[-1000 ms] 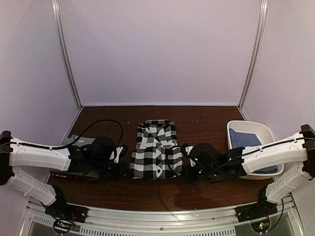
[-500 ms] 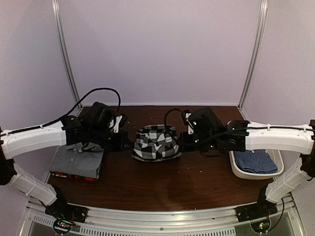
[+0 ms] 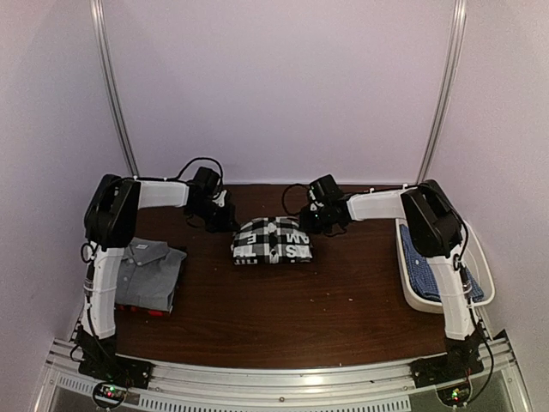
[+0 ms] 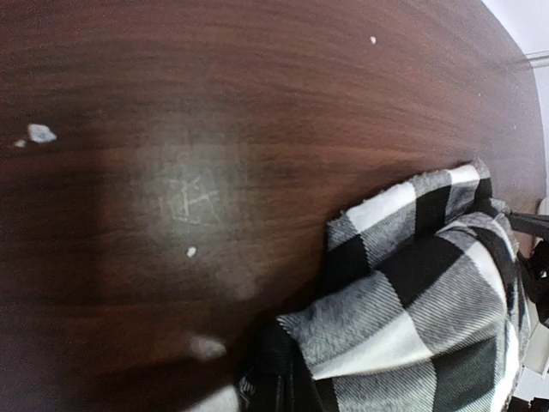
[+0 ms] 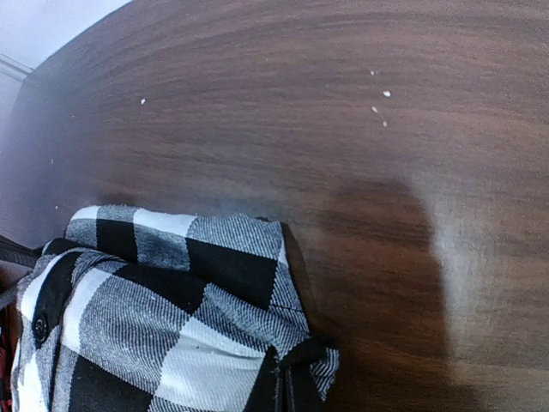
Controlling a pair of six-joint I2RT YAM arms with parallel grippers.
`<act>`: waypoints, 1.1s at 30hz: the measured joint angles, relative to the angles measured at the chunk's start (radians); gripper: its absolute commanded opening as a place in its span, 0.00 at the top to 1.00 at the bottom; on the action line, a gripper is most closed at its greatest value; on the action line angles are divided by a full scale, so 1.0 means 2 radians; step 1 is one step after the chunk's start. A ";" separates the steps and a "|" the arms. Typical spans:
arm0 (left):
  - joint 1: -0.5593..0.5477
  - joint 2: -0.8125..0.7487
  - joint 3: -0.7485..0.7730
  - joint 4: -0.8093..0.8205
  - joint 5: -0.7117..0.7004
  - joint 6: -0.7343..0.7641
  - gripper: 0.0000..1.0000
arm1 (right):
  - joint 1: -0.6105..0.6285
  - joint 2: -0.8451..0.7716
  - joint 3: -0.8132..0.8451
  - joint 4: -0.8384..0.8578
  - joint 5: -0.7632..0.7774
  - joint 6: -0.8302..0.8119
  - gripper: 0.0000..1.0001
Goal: Fold and stack the long sleeve shirts
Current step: Fold the 2/3-rectangle-folded shirt at the center of the board.
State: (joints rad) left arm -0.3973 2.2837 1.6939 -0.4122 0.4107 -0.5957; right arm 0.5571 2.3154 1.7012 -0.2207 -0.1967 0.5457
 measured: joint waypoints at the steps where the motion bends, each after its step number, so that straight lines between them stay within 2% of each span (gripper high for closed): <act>1: 0.000 0.013 0.003 0.002 0.007 0.000 1.00 | -0.001 0.009 0.007 0.009 -0.007 -0.001 1.00; 4: 0.001 0.011 -0.001 0.015 0.021 0.000 1.00 | -0.001 0.008 0.009 0.010 -0.017 -0.002 1.00; 8: -0.006 -0.020 -0.061 0.048 0.027 -0.005 1.00 | 0.002 -0.026 -0.053 0.035 -0.023 -0.006 1.00; 14: -0.036 -0.152 -0.216 0.072 0.031 -0.023 1.00 | 0.031 -0.139 -0.202 0.038 -0.015 -0.011 1.00; 18: -0.046 -0.221 -0.269 0.085 0.033 -0.027 1.00 | 0.043 -0.220 -0.279 0.038 -0.010 -0.009 1.00; 21: -0.046 -0.231 -0.278 0.101 0.033 -0.029 1.00 | 0.042 -0.247 -0.286 0.045 -0.009 -0.007 1.00; 27: -0.044 -0.224 -0.280 0.111 0.031 -0.031 1.00 | 0.039 -0.248 -0.285 0.053 -0.004 -0.008 1.00; 33: -0.035 -0.188 -0.239 0.112 0.033 -0.028 1.00 | 0.025 -0.225 -0.261 0.055 -0.003 -0.010 1.00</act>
State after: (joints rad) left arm -0.4664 1.9079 1.2167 -0.1875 0.4759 -0.6518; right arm 0.6075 1.8645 1.1793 -0.1116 -0.2020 0.5266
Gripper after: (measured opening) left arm 0.008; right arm 0.006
